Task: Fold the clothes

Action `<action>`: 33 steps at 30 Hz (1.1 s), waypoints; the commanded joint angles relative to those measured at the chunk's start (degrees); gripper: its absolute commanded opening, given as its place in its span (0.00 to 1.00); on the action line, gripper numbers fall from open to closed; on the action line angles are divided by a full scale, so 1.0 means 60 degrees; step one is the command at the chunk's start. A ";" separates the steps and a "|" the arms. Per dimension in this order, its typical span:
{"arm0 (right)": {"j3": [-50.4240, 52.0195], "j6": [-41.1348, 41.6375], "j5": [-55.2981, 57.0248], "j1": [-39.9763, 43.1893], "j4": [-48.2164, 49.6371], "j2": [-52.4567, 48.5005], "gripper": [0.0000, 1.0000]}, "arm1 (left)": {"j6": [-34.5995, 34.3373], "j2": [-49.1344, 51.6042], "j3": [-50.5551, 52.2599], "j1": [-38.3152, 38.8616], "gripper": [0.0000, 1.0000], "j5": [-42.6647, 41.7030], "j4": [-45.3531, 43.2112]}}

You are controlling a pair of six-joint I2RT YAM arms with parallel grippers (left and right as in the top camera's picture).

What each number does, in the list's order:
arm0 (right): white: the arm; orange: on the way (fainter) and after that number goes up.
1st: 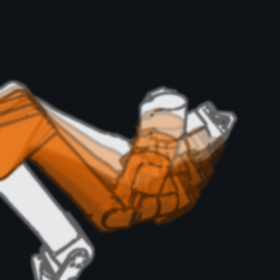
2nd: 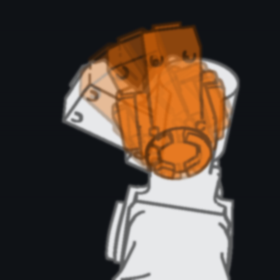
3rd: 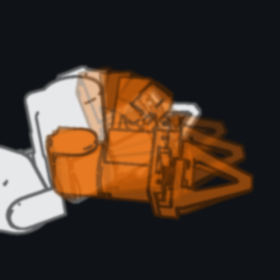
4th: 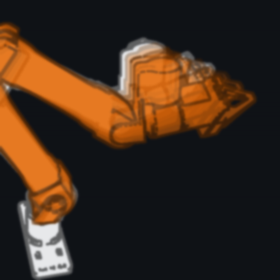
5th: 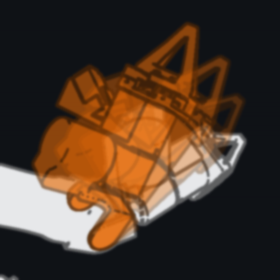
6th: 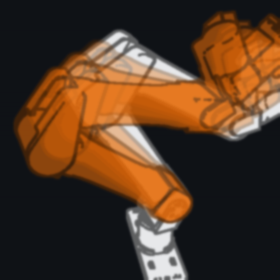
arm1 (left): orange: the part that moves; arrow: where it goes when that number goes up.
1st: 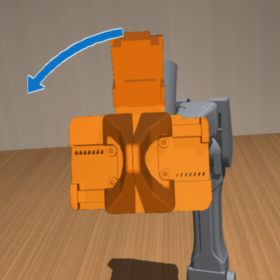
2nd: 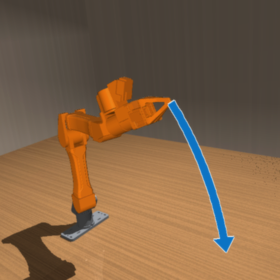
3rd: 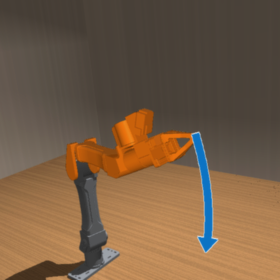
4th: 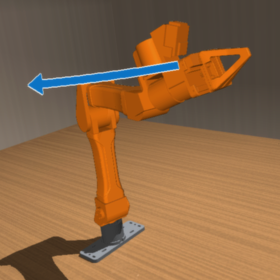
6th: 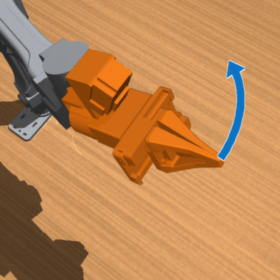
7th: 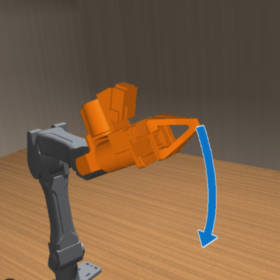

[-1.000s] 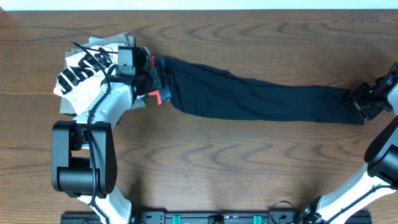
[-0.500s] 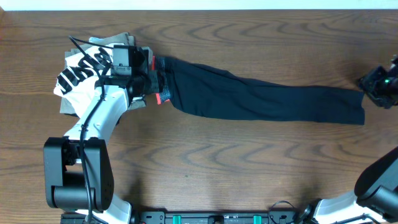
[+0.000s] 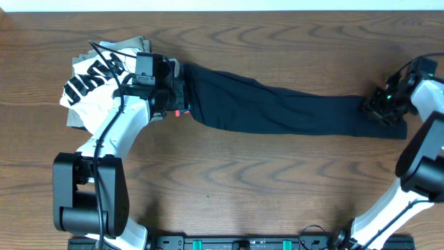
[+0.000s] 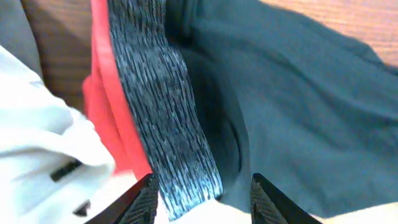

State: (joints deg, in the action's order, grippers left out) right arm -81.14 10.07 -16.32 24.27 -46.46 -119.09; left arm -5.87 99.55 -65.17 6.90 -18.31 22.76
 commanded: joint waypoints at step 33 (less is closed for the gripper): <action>-0.0816 -0.1082 0.1286 0.2197 0.0146 -0.0528 0.38 | 0.0401 0.0463 0.0033 0.1071 0.48 -0.1377 0.0193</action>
State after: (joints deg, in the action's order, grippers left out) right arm -85.14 4.69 -8.45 38.00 -45.23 -121.25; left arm -3.79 100.44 -65.17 13.30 -22.22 24.97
